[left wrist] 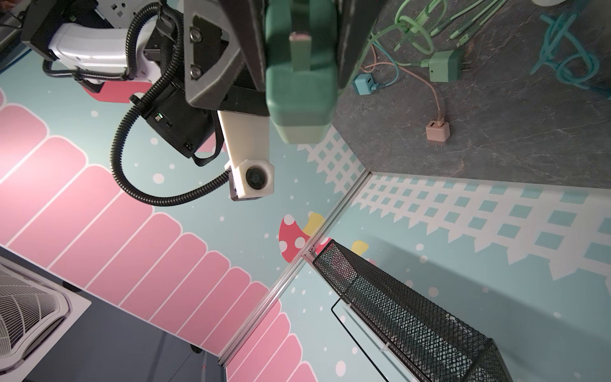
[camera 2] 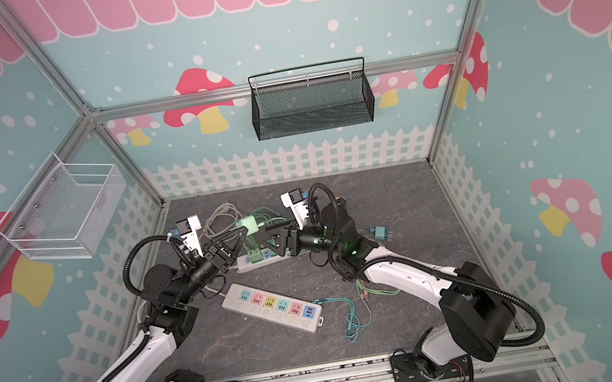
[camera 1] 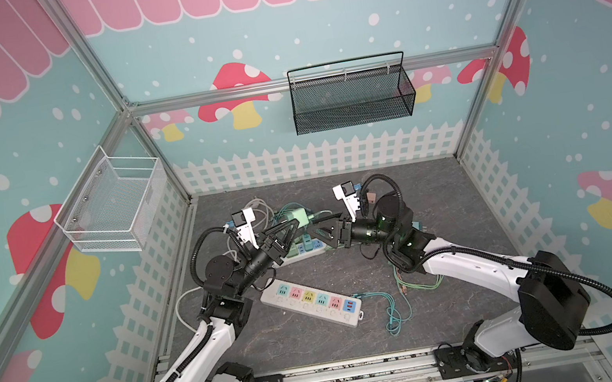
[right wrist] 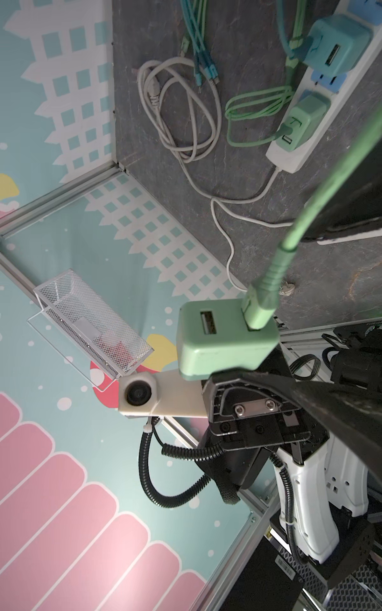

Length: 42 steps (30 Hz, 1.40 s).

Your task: Insert the plug

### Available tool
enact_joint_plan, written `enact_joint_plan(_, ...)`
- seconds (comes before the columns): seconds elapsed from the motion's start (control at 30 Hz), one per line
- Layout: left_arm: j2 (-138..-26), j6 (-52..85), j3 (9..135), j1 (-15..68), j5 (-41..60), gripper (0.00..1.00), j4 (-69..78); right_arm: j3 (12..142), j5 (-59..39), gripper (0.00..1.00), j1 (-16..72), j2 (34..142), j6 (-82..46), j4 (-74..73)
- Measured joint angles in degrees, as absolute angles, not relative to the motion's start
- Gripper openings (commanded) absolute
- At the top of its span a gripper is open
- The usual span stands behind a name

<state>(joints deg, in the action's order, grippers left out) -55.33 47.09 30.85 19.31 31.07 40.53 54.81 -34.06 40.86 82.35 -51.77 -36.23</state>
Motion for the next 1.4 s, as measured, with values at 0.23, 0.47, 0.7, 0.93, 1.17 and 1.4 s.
enact_joint_plan(0.23, -55.68, 49.8, 29.69, 19.77, 31.07, 0.0, 45.93, 54.83, -36.71, 0.61, 40.86, 82.83, -54.26, -44.03)
enact_joint_plan(0.47, -57.12, 52.4, 29.56, 20.05, 31.79, 0.0, 51.72, 55.22, -38.54, 0.56, 40.86, 85.65, -57.14, -48.64)
enact_joint_plan(0.7, -57.56, 53.89, 28.08, 20.43, 32.62, 0.0, 56.99, 56.66, -39.33, 0.51, 40.86, 86.96, -59.11, -51.83)
enact_joint_plan(0.93, -57.56, 54.08, 27.24, 20.8, 32.62, 0.0, 59.07, 58.22, -40.16, 0.43, 40.86, 88.12, -60.8, -54.7)
enact_joint_plan(1.17, -57.58, 54.06, 27.24, 20.82, 32.56, 0.0, 59.53, 58.89, -41.32, 0.37, 40.86, 89.19, -61.69, -55.72)
enact_joint_plan(1.4, -58.19, 54.33, 27.24, 21.1, 32.6, 0.01, 60.42, 59.0, -42.74, 0.28, 40.73, 89.41, -61.82, -56.49)
